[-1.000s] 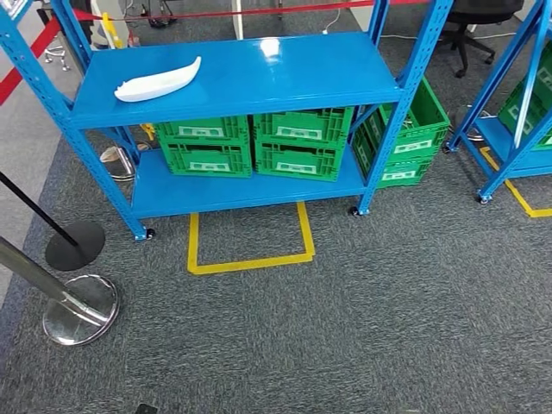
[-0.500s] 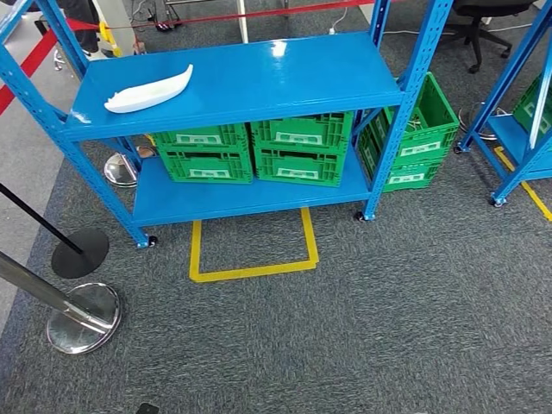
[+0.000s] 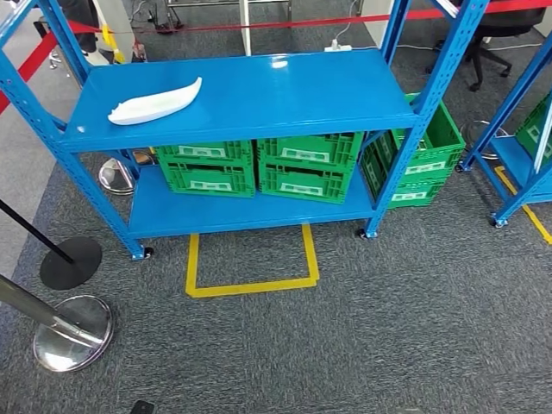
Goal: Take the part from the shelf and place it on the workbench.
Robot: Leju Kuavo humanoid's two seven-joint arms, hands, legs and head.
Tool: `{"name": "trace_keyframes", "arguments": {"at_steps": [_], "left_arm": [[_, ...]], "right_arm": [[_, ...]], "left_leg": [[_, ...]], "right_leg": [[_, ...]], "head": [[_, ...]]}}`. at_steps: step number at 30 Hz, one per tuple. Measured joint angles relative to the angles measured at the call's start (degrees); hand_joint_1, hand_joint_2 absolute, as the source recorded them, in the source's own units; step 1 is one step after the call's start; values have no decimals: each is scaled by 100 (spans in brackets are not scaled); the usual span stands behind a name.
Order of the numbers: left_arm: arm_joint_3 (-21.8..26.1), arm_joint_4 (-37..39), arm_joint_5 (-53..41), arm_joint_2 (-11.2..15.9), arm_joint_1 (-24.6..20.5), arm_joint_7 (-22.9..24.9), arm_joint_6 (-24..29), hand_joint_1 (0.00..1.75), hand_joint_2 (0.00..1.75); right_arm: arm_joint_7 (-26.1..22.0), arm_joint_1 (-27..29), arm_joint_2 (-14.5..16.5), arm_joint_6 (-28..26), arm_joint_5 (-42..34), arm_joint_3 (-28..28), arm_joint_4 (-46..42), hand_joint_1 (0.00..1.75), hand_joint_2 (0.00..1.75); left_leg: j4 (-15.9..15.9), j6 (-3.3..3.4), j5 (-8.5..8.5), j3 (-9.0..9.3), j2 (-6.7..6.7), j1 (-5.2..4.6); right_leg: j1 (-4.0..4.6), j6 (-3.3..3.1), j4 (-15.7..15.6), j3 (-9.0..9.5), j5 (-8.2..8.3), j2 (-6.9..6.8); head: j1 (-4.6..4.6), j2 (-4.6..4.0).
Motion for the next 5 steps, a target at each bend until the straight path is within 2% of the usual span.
{"name": "trace_keyframes", "arguments": {"at_steps": [2, 3, 5], "left_arm": [[5, 1, -3, 2, 0, 1, -2, 0, 0], [7, 1, -7, 1, 7, 0, -3, 0, 0], [9, 2, -14, -1, 18, 0, -4, 0, 0]], "right_arm": [[11, 15, 0, 18, 18, 1, 1, 0, 0], [20, 28, 0, 23, 26, 1, 2, 0, 0], [34, 45, 0, 26, 37, 1, 2, 0, 0]], "left_leg": [[1, 11, -86, 78, -62, 1], [1, 5, -134, 135, -110, 4], [2, -10, -213, 244, -197, 12]], "right_leg": [[-3, 25, 620, -464, -305, 1], [-5, 33, 699, -596, -370, 2], [-13, 41, 512, -651, -274, 12]], "head": [[3, 1], [8, 1], [12, 1]]}}
